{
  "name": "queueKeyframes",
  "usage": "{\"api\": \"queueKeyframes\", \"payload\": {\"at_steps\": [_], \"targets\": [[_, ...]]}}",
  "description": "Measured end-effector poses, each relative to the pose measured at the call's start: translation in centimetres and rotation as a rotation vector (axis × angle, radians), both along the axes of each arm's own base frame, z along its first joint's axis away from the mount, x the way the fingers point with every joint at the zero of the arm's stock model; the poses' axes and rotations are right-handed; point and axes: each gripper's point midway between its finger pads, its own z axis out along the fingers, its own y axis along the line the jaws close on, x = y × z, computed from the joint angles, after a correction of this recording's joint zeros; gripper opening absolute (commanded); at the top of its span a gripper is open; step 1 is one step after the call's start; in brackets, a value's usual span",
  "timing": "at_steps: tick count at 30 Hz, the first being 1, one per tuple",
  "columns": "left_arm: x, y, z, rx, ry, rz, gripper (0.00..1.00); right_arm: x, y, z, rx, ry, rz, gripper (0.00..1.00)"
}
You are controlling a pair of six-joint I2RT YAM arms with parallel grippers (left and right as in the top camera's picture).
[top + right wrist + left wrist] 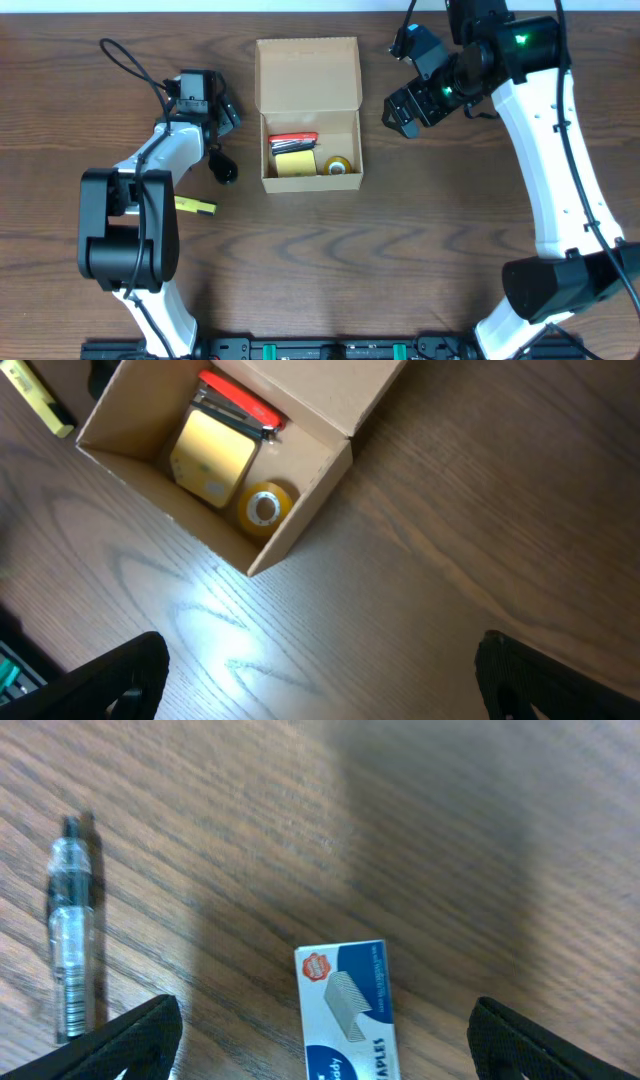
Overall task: Pack container
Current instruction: 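Lower the left gripper and grasp the staples box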
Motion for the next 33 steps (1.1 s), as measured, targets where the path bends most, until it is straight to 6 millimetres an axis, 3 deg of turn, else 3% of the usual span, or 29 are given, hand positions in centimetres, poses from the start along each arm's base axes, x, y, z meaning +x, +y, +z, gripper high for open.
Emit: {"api": "queueKeyframes", "payload": {"at_steps": [14, 21, 33], "targets": [[-0.1, -0.3, -1.7, 0.010, 0.027, -0.008, 0.87, 0.0, 0.0, 0.0, 0.000, 0.001, 0.000, 0.99], [-0.1, -0.2, -1.7, 0.015, 0.027, -0.003, 0.65, 0.0, 0.0, 0.0, 0.000, 0.001, 0.000, 0.99], [-0.5, -0.1, -1.9, 0.020, 0.048, -0.001, 0.36, 0.0, 0.0, 0.0, 0.000, 0.000, 0.000, 0.99]]}}
